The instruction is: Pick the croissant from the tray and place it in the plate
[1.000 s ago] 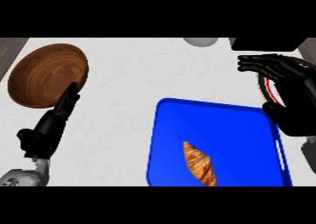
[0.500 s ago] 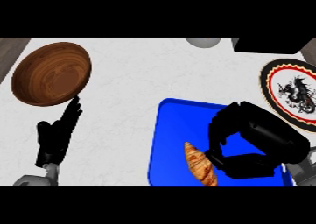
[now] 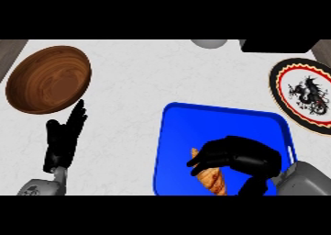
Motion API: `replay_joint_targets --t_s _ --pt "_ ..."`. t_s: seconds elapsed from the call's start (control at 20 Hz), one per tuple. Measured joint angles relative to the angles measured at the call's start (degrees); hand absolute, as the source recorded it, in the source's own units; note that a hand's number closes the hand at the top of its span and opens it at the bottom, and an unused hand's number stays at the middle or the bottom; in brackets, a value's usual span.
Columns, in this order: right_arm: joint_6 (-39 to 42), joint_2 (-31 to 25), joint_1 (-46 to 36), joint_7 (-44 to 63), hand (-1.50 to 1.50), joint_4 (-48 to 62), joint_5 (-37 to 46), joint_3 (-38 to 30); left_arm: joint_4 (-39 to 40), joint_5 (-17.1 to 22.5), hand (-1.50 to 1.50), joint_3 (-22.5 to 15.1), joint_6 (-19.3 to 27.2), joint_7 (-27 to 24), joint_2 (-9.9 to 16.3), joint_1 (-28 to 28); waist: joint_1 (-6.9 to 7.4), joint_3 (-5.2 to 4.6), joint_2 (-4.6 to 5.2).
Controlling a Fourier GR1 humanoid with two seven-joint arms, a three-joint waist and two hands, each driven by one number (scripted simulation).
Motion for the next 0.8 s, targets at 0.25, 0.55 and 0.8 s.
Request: replay_joint_targets --t_s 0.25,0.55,0.8 --pt "-1.72 -0.33 -5.49 2.40 -1.50 -0.20 12.63 3.18 0.08 -0.35 0.00 0.11 0.73 0.85 -0.72 -0.02 -0.50 -0.07 -0.34" --pt "4.61 -0.23 -9.66 12.79 -1.50 -6.23 21.88 6.88 -0.83 -0.96 0.00 0.08 1.06 0.01 -1.25 1.91 -1.09 -0.15 -0.60" --pt "14.26 3.06 -12.60 21.48 -1.50 -5.91 26.38 10.59 -0.73 -1.20 0.00 0.22 0.51 0.23 -1.29 1.66 -1.05 -0.16 -0.51"
